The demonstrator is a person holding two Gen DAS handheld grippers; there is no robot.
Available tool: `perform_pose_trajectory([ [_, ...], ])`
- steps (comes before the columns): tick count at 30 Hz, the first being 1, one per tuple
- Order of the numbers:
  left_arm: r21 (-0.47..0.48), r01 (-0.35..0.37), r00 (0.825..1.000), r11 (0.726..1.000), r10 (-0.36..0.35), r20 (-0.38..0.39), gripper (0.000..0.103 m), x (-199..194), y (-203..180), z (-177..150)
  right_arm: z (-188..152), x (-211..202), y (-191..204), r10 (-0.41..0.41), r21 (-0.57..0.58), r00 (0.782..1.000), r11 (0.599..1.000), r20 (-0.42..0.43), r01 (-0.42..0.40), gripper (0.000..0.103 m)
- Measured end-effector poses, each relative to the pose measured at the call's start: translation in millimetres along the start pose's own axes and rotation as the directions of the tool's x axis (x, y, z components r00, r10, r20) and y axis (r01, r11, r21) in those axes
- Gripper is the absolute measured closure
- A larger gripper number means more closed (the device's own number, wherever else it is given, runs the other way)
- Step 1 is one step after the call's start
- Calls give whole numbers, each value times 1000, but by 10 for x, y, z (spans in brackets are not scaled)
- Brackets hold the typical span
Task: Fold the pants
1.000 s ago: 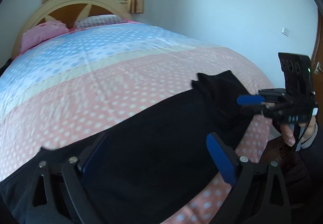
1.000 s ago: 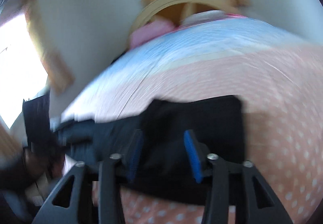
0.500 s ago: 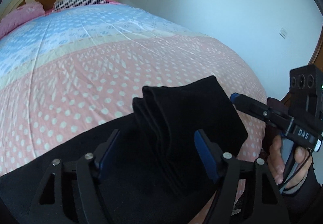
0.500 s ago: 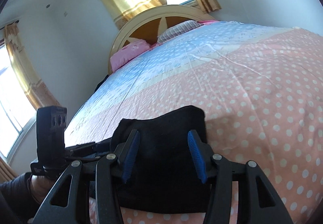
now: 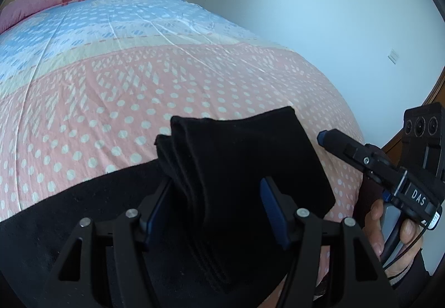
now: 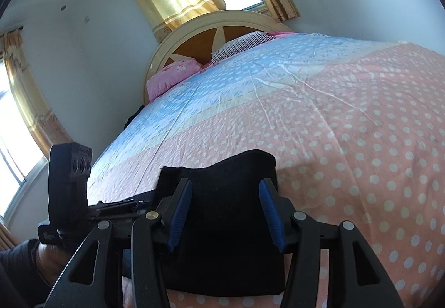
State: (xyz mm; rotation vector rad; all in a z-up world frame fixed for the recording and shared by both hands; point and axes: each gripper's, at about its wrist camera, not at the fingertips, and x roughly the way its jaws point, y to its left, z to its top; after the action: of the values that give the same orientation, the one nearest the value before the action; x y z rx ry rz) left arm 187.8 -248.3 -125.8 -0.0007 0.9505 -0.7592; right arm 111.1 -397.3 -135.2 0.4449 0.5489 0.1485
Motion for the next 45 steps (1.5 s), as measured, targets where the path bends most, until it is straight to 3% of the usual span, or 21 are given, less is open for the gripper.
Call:
perform_pose_trajectory([
  [1, 6, -6, 1000, 1000, 6, -1, 52, 0, -1, 2, -1, -8, 15, -2, -10, 1000, 1000, 5, 2, 50],
  [2, 6, -13, 1000, 1000, 13, -3, 76, 3, 11, 8, -1, -15, 20, -1, -14, 1000, 1000, 9, 2, 50],
  [3, -4, -6, 1000, 1000, 6, -6, 91, -5, 37, 14, 2, -32, 17, 0, -14, 1000, 1000, 18, 1, 50],
  [11, -40, 68, 996, 997, -66, 59, 92, -466, 59, 51, 39, -161, -77, -20, 23, 996, 1000, 85, 18, 47],
  [17, -103, 91, 987, 990, -76, 143, 93, -988, 278, 70, 12, -170, 85, 22, -45, 996, 999, 88, -18, 47],
  [29, -224, 51, 980, 973, -6, 197, 93, -1476, 864, -236, -137, -136, 511, 124, -222, 991, 969, 53, -109, 47],
  [37, -356, 33, 986, 934, 28, 165, 93, -1477, 1288, -527, -397, -46, 961, 252, -379, 964, 886, -86, -266, 47],
  [40, -388, 22, 987, 922, 43, 158, 93, -1452, 1444, -625, -510, 40, 1083, 250, -413, 957, 863, -148, -290, 46],
  [45, -416, 2, 986, 909, 67, 152, 93, -1415, 1600, -735, -579, 108, 1115, 244, -421, 953, 856, -182, -300, 46],
])
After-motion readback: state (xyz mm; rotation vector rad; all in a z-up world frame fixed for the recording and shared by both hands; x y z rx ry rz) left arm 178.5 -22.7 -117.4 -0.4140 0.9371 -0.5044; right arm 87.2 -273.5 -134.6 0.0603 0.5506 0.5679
